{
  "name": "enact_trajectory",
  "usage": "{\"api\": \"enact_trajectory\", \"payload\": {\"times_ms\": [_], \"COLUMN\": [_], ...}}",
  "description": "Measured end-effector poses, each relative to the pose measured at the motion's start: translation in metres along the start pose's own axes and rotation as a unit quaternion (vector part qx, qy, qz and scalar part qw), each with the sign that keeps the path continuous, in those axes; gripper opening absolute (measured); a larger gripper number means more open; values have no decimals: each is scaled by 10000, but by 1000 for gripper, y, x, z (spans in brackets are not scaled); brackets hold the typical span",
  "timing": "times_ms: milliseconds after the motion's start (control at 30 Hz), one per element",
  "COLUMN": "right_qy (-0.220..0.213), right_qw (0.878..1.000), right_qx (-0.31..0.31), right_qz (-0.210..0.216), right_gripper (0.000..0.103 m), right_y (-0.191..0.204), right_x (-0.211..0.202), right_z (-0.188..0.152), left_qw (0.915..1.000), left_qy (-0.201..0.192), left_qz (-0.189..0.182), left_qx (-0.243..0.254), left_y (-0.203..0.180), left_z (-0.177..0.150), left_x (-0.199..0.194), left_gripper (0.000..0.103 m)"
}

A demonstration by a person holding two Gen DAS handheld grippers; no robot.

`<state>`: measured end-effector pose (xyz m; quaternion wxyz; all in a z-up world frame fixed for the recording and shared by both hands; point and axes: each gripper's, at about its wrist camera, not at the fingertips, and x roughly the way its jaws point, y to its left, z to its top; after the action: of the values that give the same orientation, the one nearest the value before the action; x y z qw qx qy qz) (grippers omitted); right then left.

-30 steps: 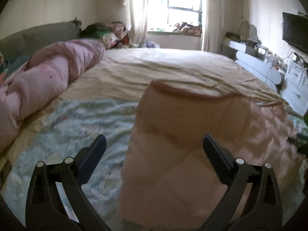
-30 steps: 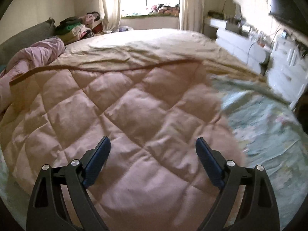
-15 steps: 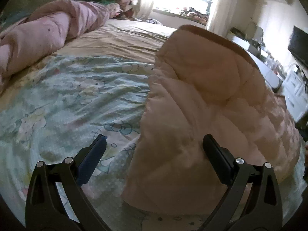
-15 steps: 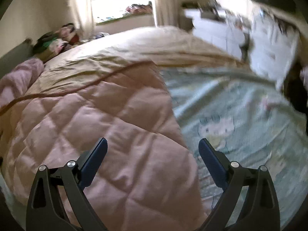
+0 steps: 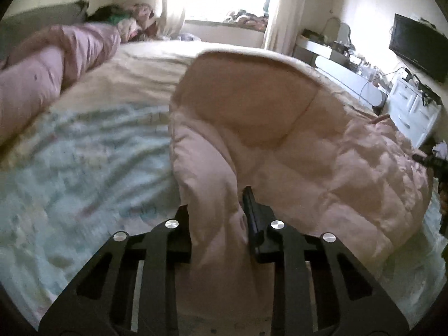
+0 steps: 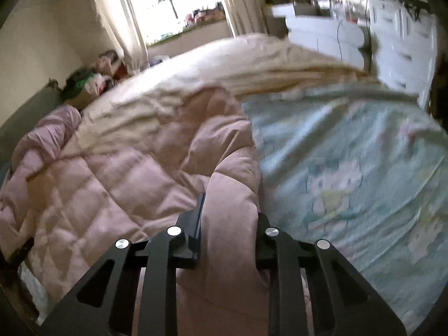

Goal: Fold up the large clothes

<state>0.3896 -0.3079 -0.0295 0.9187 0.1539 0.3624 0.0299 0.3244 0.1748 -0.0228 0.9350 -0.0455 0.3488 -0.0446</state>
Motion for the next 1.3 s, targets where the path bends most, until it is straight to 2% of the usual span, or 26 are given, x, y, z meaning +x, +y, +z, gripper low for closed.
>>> {"api": "enact_trajectory", "payload": {"times_ms": [100,233,300,400,667,933,1067,1167,1300], "right_qy": [-318,-331,-152,115,411,451,452,398,211], "right_qw": [9993,9988,9977,9965,9925,9921,9923,9916,9943], "right_qx": [165,-58,-77,109,116,117,334,327,406], "right_qz": [79,-350,-654,-818,-1149,-1168,-1106,-1189,-966], "right_gripper": [21,20,20,21,26,32,42,63,69], "right_y": [6,17,16,9,0,-5,-11,-14,-20], "right_x": [-4,20,41,68,109,113,101,86,57], "right_z": [28,50,50,38,17,10,8,6,1], "left_qw": [9999,9990,9976,9954,9956,9956,9954,9954,9961], "left_qy": [-105,114,428,728,778,772,737,694,561], "left_qz": [94,412,531,623,494,506,594,635,686], "left_qx": [44,165,106,84,-182,-186,-118,-158,-39], "left_y": [-3,-5,-1,5,15,11,9,10,4], "left_z": [26,47,46,36,24,23,24,24,23], "left_x": [-2,25,48,71,87,86,77,68,49], "left_gripper": [19,20,22,30,40,40,39,42,52]}}
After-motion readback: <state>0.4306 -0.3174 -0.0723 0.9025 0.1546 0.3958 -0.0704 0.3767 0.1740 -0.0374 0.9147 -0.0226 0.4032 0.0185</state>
